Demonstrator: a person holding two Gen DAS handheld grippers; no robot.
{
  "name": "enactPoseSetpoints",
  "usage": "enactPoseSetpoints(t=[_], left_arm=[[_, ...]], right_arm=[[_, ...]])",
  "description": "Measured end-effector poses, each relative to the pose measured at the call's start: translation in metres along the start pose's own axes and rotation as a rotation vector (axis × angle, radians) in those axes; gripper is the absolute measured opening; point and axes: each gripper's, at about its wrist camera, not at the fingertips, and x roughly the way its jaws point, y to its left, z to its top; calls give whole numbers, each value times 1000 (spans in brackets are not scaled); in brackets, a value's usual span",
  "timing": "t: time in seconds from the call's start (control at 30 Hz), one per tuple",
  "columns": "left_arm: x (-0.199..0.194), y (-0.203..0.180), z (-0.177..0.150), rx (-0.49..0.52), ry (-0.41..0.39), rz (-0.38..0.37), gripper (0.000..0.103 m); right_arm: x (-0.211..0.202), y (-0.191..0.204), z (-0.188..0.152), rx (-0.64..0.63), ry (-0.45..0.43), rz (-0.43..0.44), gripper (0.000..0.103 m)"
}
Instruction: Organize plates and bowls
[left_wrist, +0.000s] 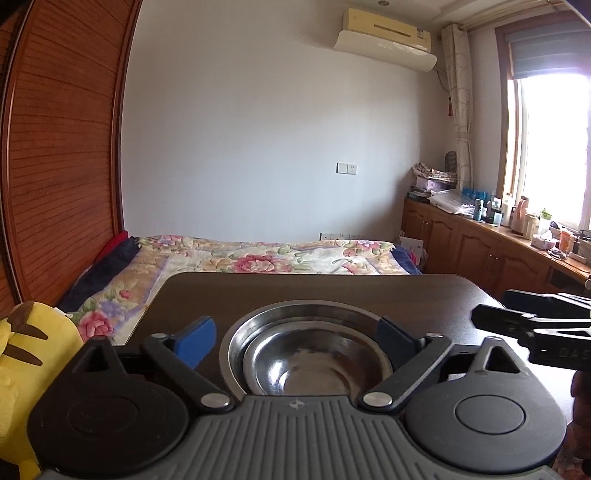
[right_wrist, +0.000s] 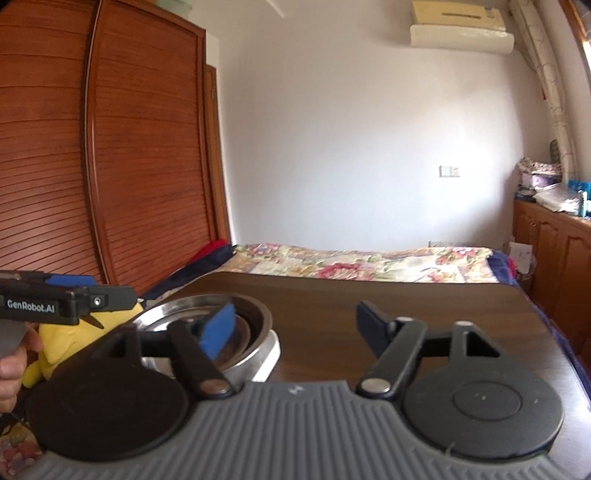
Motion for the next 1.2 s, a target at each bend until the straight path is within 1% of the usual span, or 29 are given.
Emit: enactPoseSetpoints(t=[0.07,0.13,0.17,0.27,0.37,0.47,0.57,0.67,0.8,0.93,1.1,1.2], left_arm=[[-3,-2,0,-1,-1,6,103],[-5,-4,-1,-2,-2,17,103],[-6,-6,0,-1,-3,22,103],[-9,-12,1,25,-14,57,103],[-14,-20,4,36,-20,86,103],[-22,-25,9,41,-39,76,103],[-30,-31,13,61,-71,82,103],[-35,-37,18,78,-87,82,103],[-40,-41,21,90,-111,104,103],[-42,-43,20,92,-115,125,103],[-41,-47,14,89,-108,124,103],[-39,-48,8,87,-98,123,103]], right_arm=[[-8,-3,0,7,-6,-12,93],[-12,-8,1,12,-3,-4,98],[-12,-9,2,9,0,-7,103],[-17,-12,4,-5,-18,-23,103],[-18,-15,7,13,-16,-39,103],[-22,-15,10,15,-22,-59,103],[-27,-14,12,0,-45,-97,103],[-31,-14,15,1,-45,-130,103],[-42,-10,18,-12,-78,-178,103],[-47,-9,21,-17,-89,-202,103],[-48,-12,18,-16,-95,-218,103],[-44,-14,12,-11,-83,-227,103]])
